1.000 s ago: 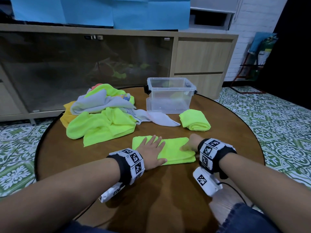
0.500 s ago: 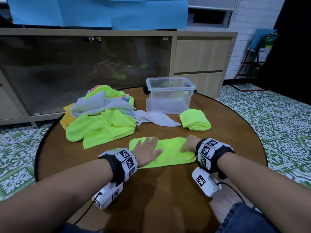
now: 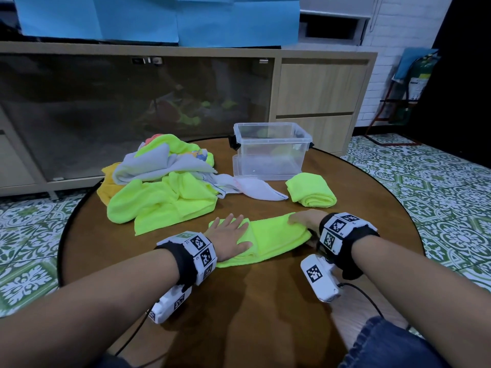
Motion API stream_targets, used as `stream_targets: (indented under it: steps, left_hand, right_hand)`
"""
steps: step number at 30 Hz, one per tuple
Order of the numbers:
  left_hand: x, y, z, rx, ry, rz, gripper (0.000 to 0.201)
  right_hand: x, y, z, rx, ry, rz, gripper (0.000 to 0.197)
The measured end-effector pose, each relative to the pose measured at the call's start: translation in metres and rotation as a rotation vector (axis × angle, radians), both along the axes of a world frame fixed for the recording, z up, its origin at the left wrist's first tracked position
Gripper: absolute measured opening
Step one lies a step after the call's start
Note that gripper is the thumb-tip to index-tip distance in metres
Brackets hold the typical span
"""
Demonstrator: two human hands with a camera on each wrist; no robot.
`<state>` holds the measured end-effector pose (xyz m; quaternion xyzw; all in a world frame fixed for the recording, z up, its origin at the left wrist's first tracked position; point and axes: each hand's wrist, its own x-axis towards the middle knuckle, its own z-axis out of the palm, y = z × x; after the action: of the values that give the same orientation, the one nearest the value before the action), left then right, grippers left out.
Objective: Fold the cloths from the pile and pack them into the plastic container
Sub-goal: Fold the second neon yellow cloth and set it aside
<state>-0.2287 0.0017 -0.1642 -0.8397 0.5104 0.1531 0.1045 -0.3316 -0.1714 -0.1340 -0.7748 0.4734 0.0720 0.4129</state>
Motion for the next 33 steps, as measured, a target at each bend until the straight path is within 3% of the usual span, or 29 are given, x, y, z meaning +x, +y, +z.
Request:
stream_targets:
  steps: [5, 10, 15, 18, 21, 23, 26, 28, 33]
  left_hand:
    - [0.001, 0.003, -0.001, -0.062, -0.004, 0.098, 0.063]
    - [0.003, 0.004, -0.002, -0.106, 0.13, 0.232, 0.063]
    - [0.018, 0.001, 0.01, -0.144, 0.248, 0.303, 0.044]
    - [0.022, 0.007, 0.014, -0.201, 0.392, 0.325, 0.049]
    - [0.018, 0.008, 0.011, -0.225, 0.375, 0.31, 0.055]
    - [0.013, 0.007, 0.012, -0.267, 0.402, 0.333, 0.047]
    - [0.012, 0.006, 0.012, -0.394, 0.584, 0.449, 0.037]
    - [0.015, 0.009, 0.01, -0.378, 0.714, 0.58, 0.034]
    - [0.012, 0.013, 0.014, -0.393, 0.863, 0.664, 0.04]
  right_hand:
    - [0.011, 0.006, -0.003, -0.033, -0.194, -0.023, 0.016]
    - [0.021, 0.022, -0.005, -0.058, -0.346, 0.128, 0.04]
    - [0.025, 0.038, -0.005, -0.236, -0.408, 0.264, 0.012]
    - [0.025, 0.044, 0.002, -0.364, -0.419, 0.338, 0.008]
    - [0.025, 0.053, 0.012, -0.485, -0.454, 0.449, 0.008]
    - [0.024, 0.061, 0.017, -0.541, -0.446, 0.532, 0.009]
    - [0.019, 0.069, 0.017, -0.561, -0.414, 0.64, 0.011]
    - [0.016, 0.07, 0.014, -0.587, -0.374, 0.72, 0.012]
    - [0.007, 0.071, 0.006, -0.735, -0.176, 0.963, 0.009]
